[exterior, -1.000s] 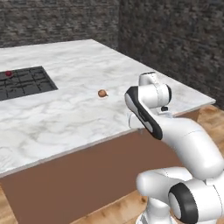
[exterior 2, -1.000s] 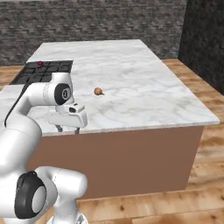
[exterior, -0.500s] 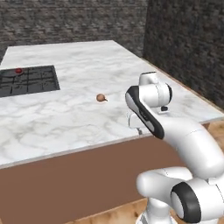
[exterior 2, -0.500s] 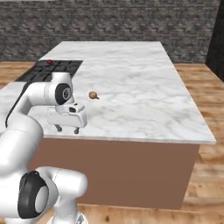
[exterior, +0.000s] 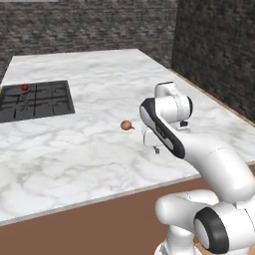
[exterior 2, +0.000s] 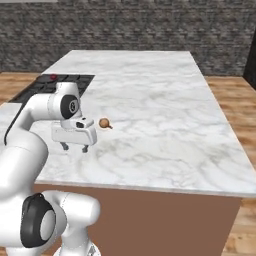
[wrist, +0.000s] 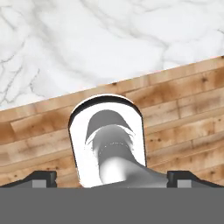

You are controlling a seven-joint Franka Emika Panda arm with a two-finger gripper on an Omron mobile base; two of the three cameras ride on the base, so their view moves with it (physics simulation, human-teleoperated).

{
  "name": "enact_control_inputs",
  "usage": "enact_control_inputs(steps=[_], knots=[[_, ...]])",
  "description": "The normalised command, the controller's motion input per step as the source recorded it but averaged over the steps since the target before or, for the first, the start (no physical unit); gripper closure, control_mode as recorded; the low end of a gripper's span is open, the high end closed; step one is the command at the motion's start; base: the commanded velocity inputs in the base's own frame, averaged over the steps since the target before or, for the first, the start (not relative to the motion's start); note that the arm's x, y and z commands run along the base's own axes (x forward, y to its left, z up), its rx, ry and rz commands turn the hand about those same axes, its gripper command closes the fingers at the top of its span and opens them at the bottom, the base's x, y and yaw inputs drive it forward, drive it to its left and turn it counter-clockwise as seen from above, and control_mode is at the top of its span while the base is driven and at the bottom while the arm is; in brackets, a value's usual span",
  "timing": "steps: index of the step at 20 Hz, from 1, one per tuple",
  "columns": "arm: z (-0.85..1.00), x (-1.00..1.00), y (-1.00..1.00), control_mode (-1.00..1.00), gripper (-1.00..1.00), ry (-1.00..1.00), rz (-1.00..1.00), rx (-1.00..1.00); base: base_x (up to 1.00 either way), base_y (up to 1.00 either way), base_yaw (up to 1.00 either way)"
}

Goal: Place the pan on the front left burner on the stove. Then place the tomato and the onion in the pan and turn on the front left burner.

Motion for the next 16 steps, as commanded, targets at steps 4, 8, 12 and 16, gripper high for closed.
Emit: enact_control_inputs(steps=[4,8,12,16], knots=[[0.00,0.00,0.00,1.00,-1.00,0.00,0.00,0.00,0.81,0.04,-0.01],[0.00,0.00,0.00,1.00,-1.00,0.00,0.00,0.00,0.97,0.09,-0.02],[0.00,0.00,0.00,1.00,-1.00,0.00,0.00,0.00,0.95,0.07,-0.01],[0.00,0.00,0.00,1.00,-1.00,0.00,0.00,0.00,0.71,0.04,0.00]])
